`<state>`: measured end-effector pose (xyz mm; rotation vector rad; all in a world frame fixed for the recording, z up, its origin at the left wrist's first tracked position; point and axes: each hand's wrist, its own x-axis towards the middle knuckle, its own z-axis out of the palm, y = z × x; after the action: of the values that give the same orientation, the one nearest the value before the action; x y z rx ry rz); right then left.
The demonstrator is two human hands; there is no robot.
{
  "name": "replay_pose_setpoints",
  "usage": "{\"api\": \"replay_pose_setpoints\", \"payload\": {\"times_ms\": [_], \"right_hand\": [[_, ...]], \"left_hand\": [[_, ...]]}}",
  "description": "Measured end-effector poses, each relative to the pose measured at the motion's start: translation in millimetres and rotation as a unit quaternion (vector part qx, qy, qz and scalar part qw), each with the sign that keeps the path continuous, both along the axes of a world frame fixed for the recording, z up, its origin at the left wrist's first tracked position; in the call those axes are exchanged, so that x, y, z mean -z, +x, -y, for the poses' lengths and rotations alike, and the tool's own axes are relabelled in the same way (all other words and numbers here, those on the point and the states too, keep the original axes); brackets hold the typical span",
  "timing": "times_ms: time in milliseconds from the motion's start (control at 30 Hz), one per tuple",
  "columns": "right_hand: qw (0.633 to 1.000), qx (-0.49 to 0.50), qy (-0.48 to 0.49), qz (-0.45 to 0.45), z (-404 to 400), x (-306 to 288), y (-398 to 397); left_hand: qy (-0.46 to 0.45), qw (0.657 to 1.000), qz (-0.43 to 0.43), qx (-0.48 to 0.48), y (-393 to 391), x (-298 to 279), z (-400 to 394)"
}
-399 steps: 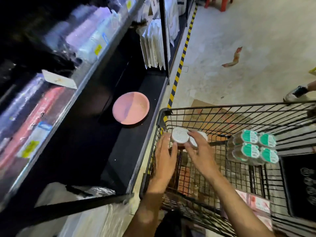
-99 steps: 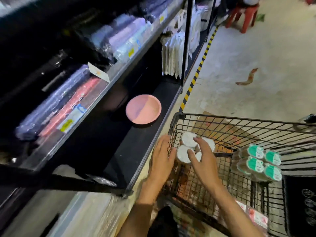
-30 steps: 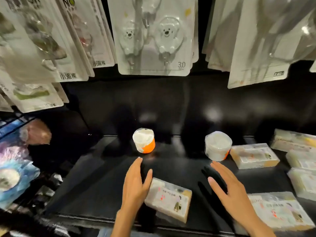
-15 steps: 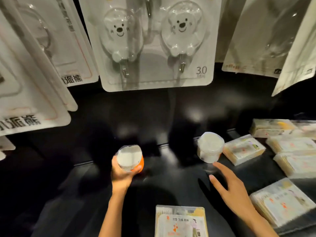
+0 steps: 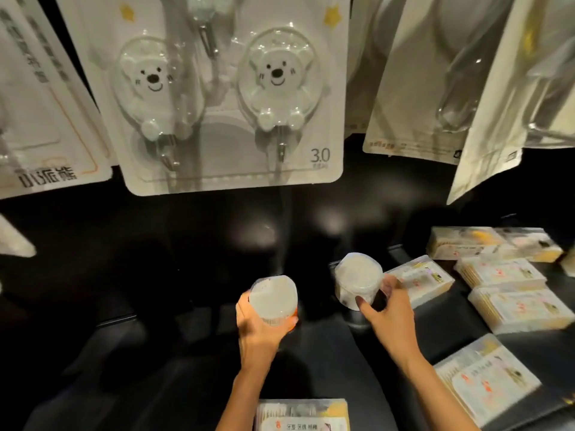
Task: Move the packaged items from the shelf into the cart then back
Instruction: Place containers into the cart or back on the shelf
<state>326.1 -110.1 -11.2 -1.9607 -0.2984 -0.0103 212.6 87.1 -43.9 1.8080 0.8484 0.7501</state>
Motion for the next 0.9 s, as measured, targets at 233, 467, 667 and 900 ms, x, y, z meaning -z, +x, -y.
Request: {"api": "replay_pose_setpoints", "payload": {"times_ms": [233,467,667,900], "right_hand": [[1.000,0.018,0.017,-0.006,-19.6,15.3,20.1],[0.995,-0.028,0.091,0.005,-33.0,21.4,-12.8],[0.982,-0.149,0.086,-0.072,-25.4,27.5,-1.3],[0.965,-0.208,0.113,-0.114,-45.5,31.2,7.1]], "left_hand": [[0.000,0.999,0.001,0.034,-0.5,-1.5,-0.2],[0.040,0.999,-0.007,0.021,-19.1,-10.7,-1.1],[-0.012,1.000,-0.005,0.015,-31.6,-20.6,-4.3],[-0.020,0.997,-0.048,0.052,-35.5,-3.6,-21.7]]}}
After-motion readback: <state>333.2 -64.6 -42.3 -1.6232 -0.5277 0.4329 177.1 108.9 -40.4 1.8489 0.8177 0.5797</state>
